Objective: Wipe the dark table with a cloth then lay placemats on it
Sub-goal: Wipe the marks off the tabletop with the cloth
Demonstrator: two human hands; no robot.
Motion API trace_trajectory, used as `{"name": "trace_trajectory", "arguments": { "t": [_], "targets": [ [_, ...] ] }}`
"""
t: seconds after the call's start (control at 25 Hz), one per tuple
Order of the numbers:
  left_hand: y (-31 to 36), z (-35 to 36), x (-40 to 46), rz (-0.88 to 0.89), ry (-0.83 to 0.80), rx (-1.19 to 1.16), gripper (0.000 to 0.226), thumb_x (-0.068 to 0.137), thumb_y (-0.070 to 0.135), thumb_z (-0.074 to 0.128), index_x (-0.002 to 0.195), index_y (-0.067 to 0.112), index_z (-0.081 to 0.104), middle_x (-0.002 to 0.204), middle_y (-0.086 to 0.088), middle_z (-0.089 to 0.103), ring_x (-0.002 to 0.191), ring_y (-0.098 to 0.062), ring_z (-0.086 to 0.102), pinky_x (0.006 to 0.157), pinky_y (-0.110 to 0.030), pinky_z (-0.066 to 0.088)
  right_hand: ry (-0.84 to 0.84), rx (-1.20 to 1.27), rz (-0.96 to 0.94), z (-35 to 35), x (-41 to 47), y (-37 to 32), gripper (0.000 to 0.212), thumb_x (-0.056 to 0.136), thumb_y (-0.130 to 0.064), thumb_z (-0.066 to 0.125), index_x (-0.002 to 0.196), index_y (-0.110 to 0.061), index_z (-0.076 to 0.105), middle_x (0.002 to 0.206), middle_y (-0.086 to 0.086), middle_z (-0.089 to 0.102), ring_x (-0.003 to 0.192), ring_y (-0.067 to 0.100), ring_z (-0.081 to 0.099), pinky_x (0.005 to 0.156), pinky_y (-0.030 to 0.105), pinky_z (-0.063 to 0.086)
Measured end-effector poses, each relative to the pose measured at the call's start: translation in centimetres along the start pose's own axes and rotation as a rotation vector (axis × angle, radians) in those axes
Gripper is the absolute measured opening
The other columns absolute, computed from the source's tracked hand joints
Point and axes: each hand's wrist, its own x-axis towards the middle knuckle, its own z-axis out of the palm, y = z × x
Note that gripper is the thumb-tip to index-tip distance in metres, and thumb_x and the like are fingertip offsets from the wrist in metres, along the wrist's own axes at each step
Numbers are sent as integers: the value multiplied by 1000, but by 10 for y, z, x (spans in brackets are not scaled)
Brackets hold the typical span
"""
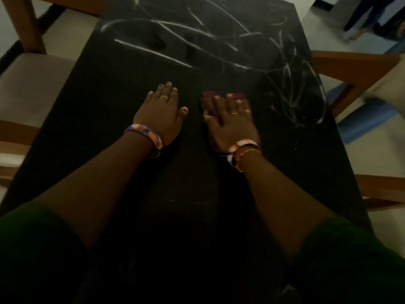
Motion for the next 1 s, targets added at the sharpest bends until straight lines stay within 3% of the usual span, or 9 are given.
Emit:
{"name": "trace_trajectory", "arguments": {
  "t": [0.12,0.2,0.28,0.36,0.48,0.6,0.84,0.92,1.0],
  "targets": [
    [23,7,14,57,-12,10,60,99,37,29,147,8,12,156,-12,6,145,-25,5,117,-38,7,66,-102,200,0,-7,109,62,95,-55,18,150,-26,19,159,7,11,146,27,5,118,47,-1],
    [33,10,16,92,-11,17,60,99,38,28,148,9,10,157,-11,4,145,-24,4,116,-37,6,-10,-153,409,-2,-20,165,61,96,-49,23,150,-24,16,158,10,11,145,32,7,117,52,3],
    [40,11,17,96,-2,22,60,99,38,28,148,9,9,157,-11,3,145,-23,3,116,-37,5,-49,-196,553,-7,-26,169,65,93,-53,14,151,-23,13,158,12,9,144,36,6,115,57,5],
    [47,14,19,78,-6,33,60,99,38,27,148,8,8,157,-12,3,145,-24,3,117,-37,5,51,-175,410,-5,-16,127,63,93,-51,15,150,-25,17,157,10,12,144,34,8,116,57,0],
    [65,19,26,12,11,45,60,99,37,26,147,5,10,156,-14,5,145,-25,4,117,-39,6,17,49,109,-12,11,44,59,98,-50,25,151,-28,9,159,7,3,146,28,0,116,43,-9],
    [87,20,32,-38,8,80,60,99,37,26,147,5,10,156,-14,6,145,-26,5,117,-39,7,-22,81,-45,-16,41,46,62,97,-54,23,151,-29,6,160,5,0,146,25,-3,116,40,-8],
    [127,32,51,-18,-56,109,61,99,40,27,148,8,11,157,-12,6,145,-24,5,117,-38,7,23,-29,316,-15,33,224,71,90,-61,7,152,-25,11,159,7,4,146,28,2,118,48,-1],
    [133,33,57,-31,-60,113,60,99,40,27,147,8,11,156,-12,6,145,-24,5,117,-39,7,-12,39,477,-17,29,228,66,94,-56,9,152,-24,7,159,9,3,146,30,1,118,48,-3],
    [134,33,62,-54,-52,117,60,99,38,26,147,7,11,156,-13,7,145,-25,6,117,-39,8,40,-44,345,-11,37,190,73,87,-58,1,152,-26,9,159,10,5,145,34,3,116,54,-2]
  ]
}}
